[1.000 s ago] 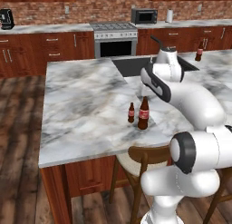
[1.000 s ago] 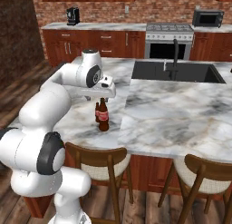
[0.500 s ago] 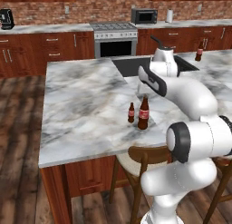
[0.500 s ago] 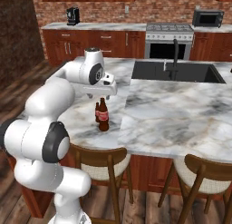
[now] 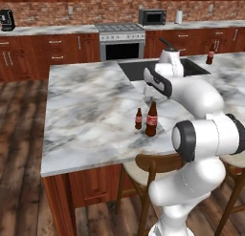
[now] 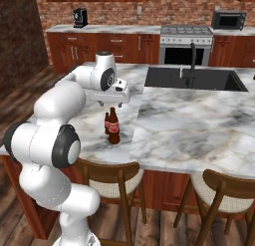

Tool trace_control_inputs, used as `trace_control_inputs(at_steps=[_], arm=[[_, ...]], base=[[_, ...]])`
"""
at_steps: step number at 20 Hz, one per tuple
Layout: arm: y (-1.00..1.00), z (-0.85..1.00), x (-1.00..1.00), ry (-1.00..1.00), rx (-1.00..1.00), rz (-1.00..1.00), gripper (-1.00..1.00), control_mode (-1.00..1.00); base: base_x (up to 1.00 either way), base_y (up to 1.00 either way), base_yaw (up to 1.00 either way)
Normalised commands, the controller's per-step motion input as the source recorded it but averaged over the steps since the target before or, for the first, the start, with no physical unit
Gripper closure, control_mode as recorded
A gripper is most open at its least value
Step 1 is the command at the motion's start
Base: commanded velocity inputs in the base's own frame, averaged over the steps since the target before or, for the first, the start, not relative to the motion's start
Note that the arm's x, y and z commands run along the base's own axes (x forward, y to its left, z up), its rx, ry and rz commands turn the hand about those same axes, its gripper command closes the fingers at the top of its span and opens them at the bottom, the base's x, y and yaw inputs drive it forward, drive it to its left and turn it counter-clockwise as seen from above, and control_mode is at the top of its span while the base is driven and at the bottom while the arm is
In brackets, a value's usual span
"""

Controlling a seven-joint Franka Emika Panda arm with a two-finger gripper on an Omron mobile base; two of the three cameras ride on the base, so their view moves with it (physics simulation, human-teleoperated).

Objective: Place the large bottle from the dining counter next to the other large bottle outside the sink, and place the small bottle from the dining counter next to the other small bottle inside the sink.

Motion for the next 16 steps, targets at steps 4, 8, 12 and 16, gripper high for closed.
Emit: trace_control_inputs(at_steps=[4, 8, 12, 16], arm=[[0.01, -0.08, 0.24, 0.00, 0.00, 0.00, -1.00, -1.00], [0.01, -0.02, 0.13, 0.00, 0.00, 0.00, -1.00, -1.00], [0.00, -0.01, 0.07, 0.00, 0.00, 0.00, -1.00, -1.00], [0.04, -0.02, 0.08, 0.02, 0.00, 0.00, -1.00, -1.00]], base=[[0.00, 0.00, 0.00], [0.00, 0.00, 0.00], [0.00, 0.00, 0.00], [0.00, 0.00, 0.00]])
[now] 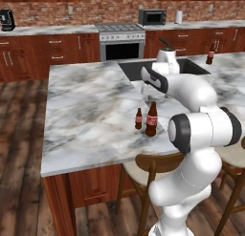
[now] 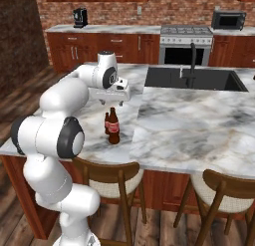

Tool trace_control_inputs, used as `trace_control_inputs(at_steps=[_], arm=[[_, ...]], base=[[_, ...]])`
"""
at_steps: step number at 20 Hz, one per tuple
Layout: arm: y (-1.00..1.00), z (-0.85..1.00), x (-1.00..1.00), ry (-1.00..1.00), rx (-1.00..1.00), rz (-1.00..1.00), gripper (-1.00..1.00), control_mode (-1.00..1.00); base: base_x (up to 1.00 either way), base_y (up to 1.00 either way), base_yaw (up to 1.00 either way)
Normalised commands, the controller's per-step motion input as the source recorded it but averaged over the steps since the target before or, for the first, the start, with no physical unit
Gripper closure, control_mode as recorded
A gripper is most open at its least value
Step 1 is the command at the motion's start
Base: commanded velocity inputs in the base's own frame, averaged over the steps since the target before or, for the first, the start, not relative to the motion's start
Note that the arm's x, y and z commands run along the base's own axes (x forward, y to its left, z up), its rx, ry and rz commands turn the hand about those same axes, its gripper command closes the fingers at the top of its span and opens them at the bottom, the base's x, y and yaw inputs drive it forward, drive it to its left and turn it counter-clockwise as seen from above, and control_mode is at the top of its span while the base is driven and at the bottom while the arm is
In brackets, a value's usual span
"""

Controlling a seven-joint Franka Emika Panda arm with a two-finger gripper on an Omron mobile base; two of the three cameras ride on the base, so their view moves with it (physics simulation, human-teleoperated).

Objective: Place the large bottle from the dining counter next to the other large bottle outside the sink, and place the small bottle from the dining counter next to the other small bottle inside the sink.

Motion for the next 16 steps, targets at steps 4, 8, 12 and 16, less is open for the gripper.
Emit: trace_control_inputs(at_steps=[4, 8, 12, 16], arm=[[0.12, -0.13, 0.10, 0.04, 0.00, 0.00, -1.00, -1.00], [0.18, -0.14, 0.02, 0.04, -0.01, 0.00, -1.00, -1.00], [0.11, -0.12, 0.07, 0.04, -0.02, 0.00, -1.00, -1.00], [0.00, 0.00, 0.13, 0.05, -0.04, 0.00, -1.00, -1.00]], base=[[0.00, 0.00, 0.00], [0.00, 0.00, 0.00], [0.00, 0.00, 0.00], [0.00, 0.00, 0.00]])
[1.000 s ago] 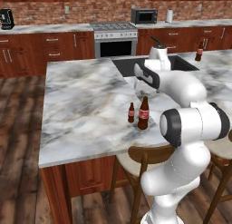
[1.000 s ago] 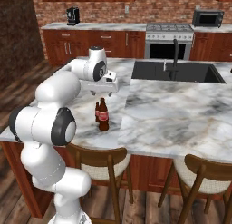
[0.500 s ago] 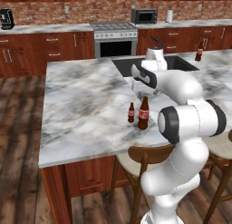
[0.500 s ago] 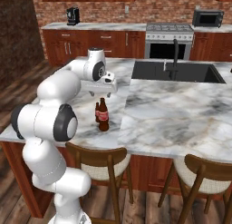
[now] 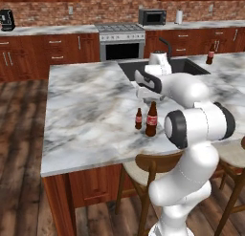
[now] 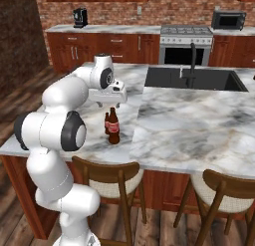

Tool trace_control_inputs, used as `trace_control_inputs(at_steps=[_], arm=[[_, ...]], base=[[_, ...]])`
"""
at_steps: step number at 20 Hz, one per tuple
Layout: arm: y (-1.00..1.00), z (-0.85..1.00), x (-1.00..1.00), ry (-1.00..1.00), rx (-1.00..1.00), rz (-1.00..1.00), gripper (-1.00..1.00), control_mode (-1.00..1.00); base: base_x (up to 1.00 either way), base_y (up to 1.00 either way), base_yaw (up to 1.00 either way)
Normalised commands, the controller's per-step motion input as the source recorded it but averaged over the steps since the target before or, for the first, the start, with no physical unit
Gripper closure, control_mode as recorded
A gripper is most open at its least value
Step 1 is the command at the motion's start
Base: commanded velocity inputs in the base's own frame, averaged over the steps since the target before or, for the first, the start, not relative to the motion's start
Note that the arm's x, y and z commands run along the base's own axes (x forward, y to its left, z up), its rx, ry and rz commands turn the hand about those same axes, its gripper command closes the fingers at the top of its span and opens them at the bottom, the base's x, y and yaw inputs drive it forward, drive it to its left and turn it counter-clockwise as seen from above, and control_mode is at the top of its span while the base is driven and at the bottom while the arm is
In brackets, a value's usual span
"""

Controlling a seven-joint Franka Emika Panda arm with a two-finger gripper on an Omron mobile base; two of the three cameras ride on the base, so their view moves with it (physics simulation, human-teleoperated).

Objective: Place the large bottle from the dining counter next to the other large bottle outside the sink, and place the small bottle from the dining counter next to the other small bottle inside the sink.

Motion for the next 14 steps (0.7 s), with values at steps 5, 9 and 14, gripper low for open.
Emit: trace_control_inputs(at_steps=[5, 9, 14], arm=[[-0.11, -0.04, 0.11, 0.01, -0.01, 0.00, -1.00, -1.00], [-0.10, -0.17, 0.02, 0.00, 0.00, 0.00, -1.00, -1.00], [-0.02, -0.34, 0.00, -0.04, 0.00, 0.00, -1.00, -1.00]], base=[[0.00, 0.00, 0.00], [0.00, 0.00, 0.00], [0.00, 0.00, 0.00]])
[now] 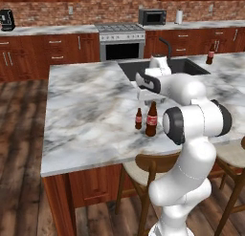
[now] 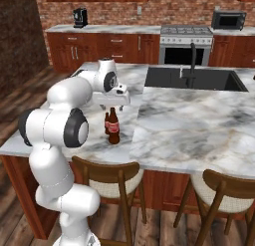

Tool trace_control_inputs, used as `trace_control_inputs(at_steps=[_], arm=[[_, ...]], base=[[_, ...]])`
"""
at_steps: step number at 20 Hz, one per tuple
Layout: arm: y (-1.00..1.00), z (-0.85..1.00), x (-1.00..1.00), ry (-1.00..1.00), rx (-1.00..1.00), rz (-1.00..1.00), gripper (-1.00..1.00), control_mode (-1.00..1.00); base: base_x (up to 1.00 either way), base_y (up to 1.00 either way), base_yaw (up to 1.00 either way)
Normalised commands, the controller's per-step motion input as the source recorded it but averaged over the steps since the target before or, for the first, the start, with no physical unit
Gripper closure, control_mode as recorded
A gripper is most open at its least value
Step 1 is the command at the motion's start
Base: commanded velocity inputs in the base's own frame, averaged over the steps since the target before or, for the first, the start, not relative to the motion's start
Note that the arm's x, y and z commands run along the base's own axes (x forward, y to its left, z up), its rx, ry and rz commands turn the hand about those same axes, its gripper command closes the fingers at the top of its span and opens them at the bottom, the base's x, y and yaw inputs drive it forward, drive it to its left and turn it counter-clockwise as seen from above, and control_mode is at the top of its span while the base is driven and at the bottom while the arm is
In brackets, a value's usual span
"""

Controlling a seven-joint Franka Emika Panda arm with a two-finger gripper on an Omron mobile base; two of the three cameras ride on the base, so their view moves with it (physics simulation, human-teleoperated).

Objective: Place the large bottle from the dining counter next to the other large bottle outside the sink, and place the small bottle from the dining counter next to the other small bottle inside the sink.

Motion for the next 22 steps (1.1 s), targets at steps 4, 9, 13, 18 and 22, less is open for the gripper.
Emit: trace_control_inputs(at_steps=[4, 9, 13, 18, 22], arm=[[0.00, -0.21, 0.00, -0.03, 0.00, 0.00, -1.00, -1.00], [0.00, -0.10, 0.00, -0.02, 0.00, 0.00, -1.00, -1.00], [0.00, -0.02, 0.00, -0.01, 0.00, 0.00, -1.00, -1.00], [0.00, 0.00, 0.00, 0.00, 0.00, 0.00, -1.00, -1.00], [0.00, 0.02, 0.00, 0.00, 0.00, 0.00, -1.00, -1.00]], base=[[0.00, 0.00, 0.00], [0.00, 0.00, 0.00], [0.00, 0.00, 0.00], [0.00, 0.00, 0.00], [0.00, 0.00, 0.00]])
